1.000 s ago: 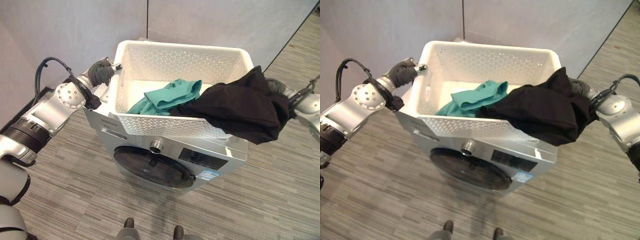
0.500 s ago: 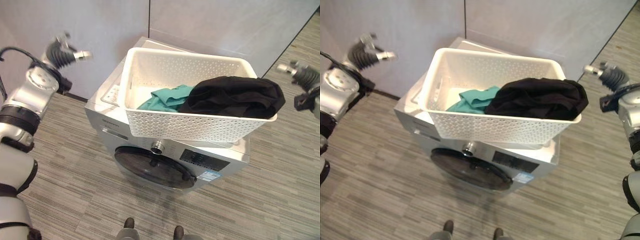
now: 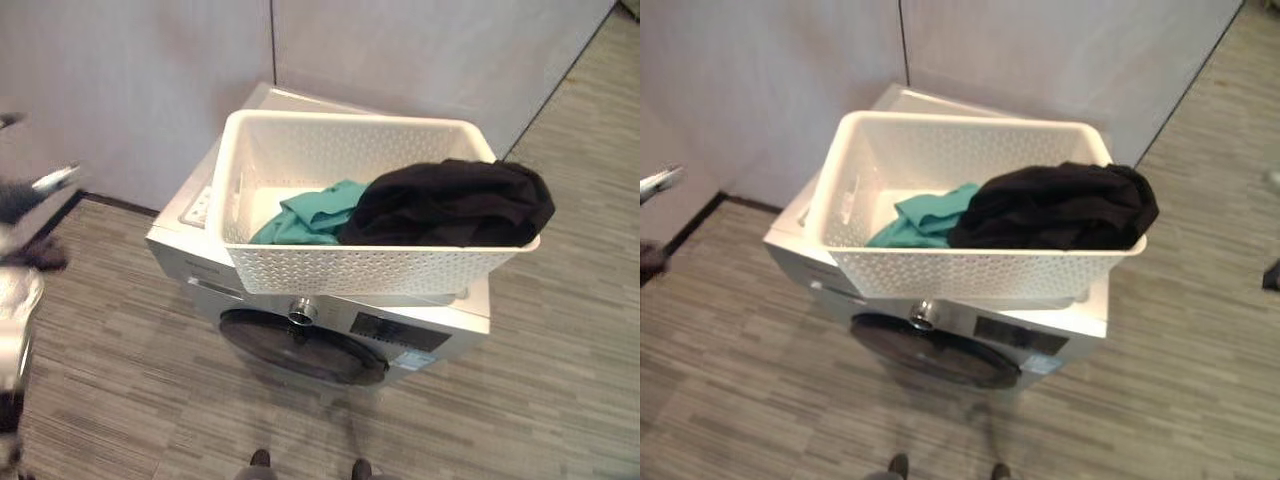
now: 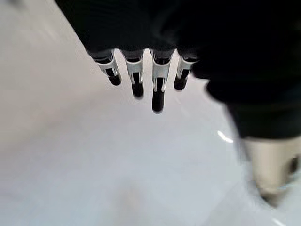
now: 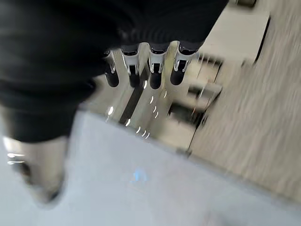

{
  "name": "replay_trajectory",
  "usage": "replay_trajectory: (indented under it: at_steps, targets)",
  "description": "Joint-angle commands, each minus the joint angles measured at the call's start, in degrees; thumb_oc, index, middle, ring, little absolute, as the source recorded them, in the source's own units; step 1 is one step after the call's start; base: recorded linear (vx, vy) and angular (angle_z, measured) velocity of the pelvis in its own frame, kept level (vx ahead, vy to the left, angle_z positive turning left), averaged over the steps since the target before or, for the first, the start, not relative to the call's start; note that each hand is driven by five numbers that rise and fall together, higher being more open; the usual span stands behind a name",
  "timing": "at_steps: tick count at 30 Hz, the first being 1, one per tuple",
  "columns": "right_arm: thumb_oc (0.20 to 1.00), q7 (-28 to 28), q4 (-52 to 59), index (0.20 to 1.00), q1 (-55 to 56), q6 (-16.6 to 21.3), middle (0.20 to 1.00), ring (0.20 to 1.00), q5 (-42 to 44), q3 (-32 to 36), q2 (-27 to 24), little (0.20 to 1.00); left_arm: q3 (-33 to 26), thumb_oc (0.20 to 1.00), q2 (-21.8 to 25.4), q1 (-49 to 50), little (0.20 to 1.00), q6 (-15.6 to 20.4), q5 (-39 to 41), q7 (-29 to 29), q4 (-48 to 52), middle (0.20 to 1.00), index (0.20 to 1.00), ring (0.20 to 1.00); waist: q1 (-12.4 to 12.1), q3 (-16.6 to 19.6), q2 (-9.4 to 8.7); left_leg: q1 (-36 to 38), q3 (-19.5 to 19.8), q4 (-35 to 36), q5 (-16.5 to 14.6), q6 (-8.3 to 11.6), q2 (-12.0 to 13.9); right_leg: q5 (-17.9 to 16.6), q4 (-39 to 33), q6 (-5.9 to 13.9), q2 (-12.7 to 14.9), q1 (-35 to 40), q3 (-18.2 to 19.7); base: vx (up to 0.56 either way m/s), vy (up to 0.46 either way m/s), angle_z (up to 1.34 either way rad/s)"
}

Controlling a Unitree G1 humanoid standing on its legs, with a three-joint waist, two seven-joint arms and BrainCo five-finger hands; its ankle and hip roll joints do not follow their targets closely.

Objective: Grab the laundry basket,head to the washer,open it,put in the laundry and shut it.

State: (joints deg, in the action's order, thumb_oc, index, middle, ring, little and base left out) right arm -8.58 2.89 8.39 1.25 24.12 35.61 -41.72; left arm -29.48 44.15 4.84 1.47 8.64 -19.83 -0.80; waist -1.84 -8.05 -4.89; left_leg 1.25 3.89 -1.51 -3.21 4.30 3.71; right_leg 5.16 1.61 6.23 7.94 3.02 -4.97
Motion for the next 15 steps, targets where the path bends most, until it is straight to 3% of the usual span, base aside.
replay_trajectory:
  at_steps: [1, 4, 6, 9, 12, 15]
  targets:
    - [1.0, 0.6, 0.8, 1.0, 4.1, -0.7, 1.0, 1.0, -8.2, -1.0, 1.9, 1.0, -3.5, 1.0, 1.7, 5.4, 1.0, -0.7, -6.4, -1.1, -0.6, 1.0, 1.0, 1.0, 0.0, 3.6, -0.82, -2.3, 1.6, -5.9, -7.2, -2.59, 1.9, -3.4, 3.6, 2.87, 5.0, -1.1, 0.9, -0.04, 0.056, -0.08]
    - [1.0, 2.8, 1.9, 1.0, 10.1, -2.3, 1.0, 1.0, -10.0, -3.2, 10.8, 1.0, -3.2, 1.0, -5.7, 12.2, 1.0, -1.1, -3.3, 1.9, -3.4, 1.0, 1.0, 1.0, 0.5, 2.9, -0.7, -2.8, 1.0, -7.4, -8.3, -3.81, 0.9, -4.2, 4.1, 2.87, 5.4, -2.0, 2.2, -0.07, 0.095, -0.15]
    - [1.0, 2.6, 1.1, 1.0, 11.2, -2.0, 1.0, 1.0, -9.1, -6.5, 15.5, 1.0, 0.7, 1.0, -10.5, 13.9, 1.0, -1.0, 0.6, 3.6, -6.0, 1.0, 1.0, 1.0, 0.9, 1.5, -0.29, -3.1, -0.1, -8.5, -9.0, -4.87, -0.1, -6.4, 5.1, 3.14, 5.7, -3.7, 3.6, -0.17, 0.121, -0.19]
    - [1.0, 0.8, -1.6, 1.0, 8.8, -3.1, 1.0, 1.0, -15.2, -13.9, 16.8, 1.0, 6.7, 1.0, -15.4, 14.1, 1.0, -0.8, 3.3, 4.5, -12.7, 1.0, 1.0, 1.0, 0.4, -1.2, 0.69, -3.4, -3.5, -10.0, -9.3, -5.85, -0.2, -11.9, 5.9, 3.96, 6.1, -7.7, 4.6, -0.28, 0.073, -0.53]
    - [1.0, -0.1, -4.2, 1.0, 4.5, -3.5, 1.0, 1.0, -15.4, -21.2, 17.9, 1.0, 14.2, 1.0, -16.9, 10.9, 1.0, -0.8, 3.5, 4.3, -20.6, 1.0, 1.0, 1.0, -0.4, -2.5, 2.19, -4.8, -5.3, -10.5, -8.1, -6.62, 0.6, -9.7, 7.9, 3.31, 6.4, -7.1, 3.4, -0.27, -0.003, -0.94]
    - [1.0, 1.6, -7.1, 1.0, 2.3, -3.9, 1.0, 1.0, -15.2, -27.9, 18.8, 1.0, 20.6, 1.0, -20.5, 9.7, 1.0, -0.9, 7.7, 6.6, -25.5, 1.0, 1.0, 1.0, -1.1, -1.4, 2.21, -6.1, -5.2, -9.4, -6.0, -6.47, 1.1, -6.5, 9.5, 2.91, 5.9, -4.2, 3.9, -0.2, -0.113, -0.31]
